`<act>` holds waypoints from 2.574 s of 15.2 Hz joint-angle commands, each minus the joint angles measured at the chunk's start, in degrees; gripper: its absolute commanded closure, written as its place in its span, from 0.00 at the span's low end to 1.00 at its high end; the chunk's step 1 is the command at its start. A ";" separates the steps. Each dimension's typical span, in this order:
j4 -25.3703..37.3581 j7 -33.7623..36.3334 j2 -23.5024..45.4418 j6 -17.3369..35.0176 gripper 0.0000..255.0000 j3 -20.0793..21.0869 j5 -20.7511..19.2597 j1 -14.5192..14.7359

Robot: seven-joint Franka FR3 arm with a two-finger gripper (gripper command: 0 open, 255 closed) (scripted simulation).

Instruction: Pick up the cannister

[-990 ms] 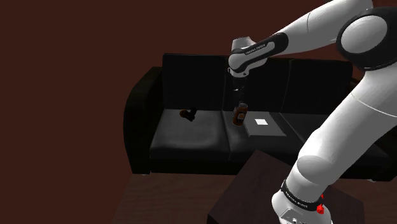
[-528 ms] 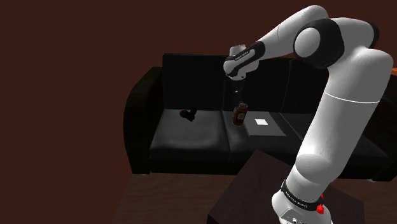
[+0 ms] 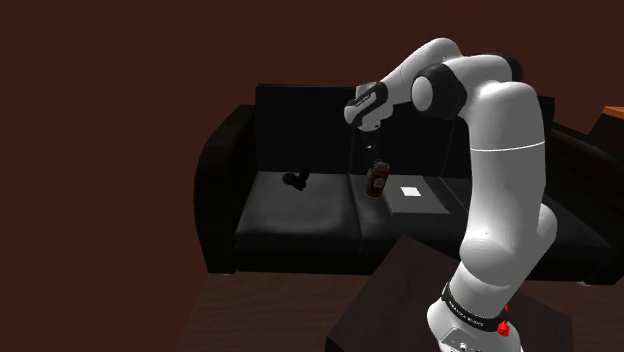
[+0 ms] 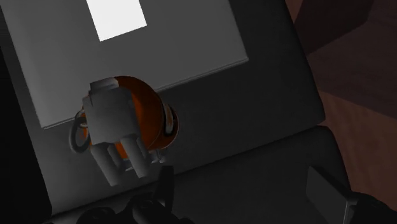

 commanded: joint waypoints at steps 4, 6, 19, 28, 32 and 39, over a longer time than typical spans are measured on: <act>15.10 -5.74 13.16 -2.90 0.00 1.42 2.10 -4.51; 22.22 -7.62 18.63 -4.79 0.00 2.04 2.58 -6.42; 26.12 -8.01 25.05 -2.48 1.00 2.97 3.28 -7.88; 26.14 -8.14 24.62 -2.92 1.00 2.89 3.21 -7.88; 26.48 -8.43 22.98 -4.85 1.00 2.61 2.95 -7.69; 27.72 -8.95 20.46 -8.50 1.00 2.16 2.52 -7.47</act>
